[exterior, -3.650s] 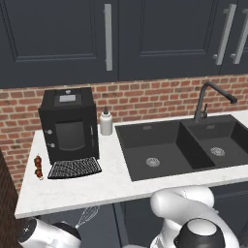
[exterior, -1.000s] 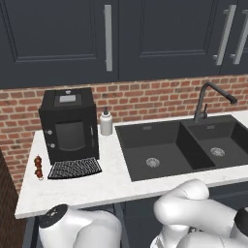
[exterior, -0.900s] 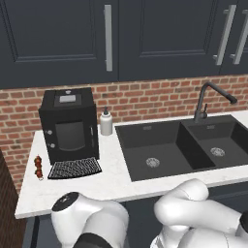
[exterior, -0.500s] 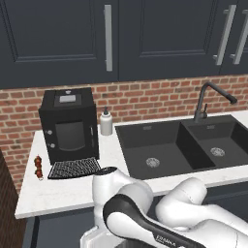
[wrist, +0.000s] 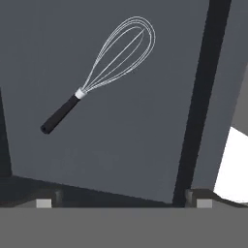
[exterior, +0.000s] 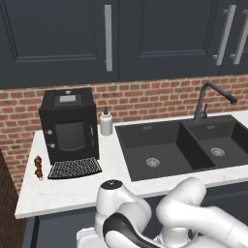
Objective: Pick the whisk from the drawer and place it on the counter.
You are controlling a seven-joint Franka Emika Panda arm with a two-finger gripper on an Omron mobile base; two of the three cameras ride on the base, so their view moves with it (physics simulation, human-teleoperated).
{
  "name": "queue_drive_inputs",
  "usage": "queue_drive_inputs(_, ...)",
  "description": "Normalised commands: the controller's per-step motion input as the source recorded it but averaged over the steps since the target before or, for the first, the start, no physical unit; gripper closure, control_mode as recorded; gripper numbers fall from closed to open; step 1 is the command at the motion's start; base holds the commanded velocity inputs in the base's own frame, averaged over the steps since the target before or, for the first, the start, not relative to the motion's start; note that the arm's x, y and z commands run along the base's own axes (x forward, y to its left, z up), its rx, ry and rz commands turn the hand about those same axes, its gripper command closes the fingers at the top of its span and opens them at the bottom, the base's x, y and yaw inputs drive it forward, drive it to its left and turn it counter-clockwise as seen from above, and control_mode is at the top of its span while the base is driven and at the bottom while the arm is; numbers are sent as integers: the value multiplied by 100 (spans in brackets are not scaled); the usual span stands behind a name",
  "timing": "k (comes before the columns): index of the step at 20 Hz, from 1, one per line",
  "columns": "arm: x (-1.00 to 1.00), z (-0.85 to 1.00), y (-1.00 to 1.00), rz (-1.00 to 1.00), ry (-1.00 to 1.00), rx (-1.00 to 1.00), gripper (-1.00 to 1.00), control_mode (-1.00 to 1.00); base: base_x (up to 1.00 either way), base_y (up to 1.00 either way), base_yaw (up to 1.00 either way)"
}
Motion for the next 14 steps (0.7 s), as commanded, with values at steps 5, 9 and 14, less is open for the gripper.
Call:
queue_drive_inputs(5,30,-1,35,-17,5,-11,-100,-100,0,0,0)
queue_drive_inputs(9,39,-29,14,0,6,-14,-100,-100,0,0,0)
queue_drive_inputs(14,23,-59,18,0,15,-25,-100,-100,0,0,0)
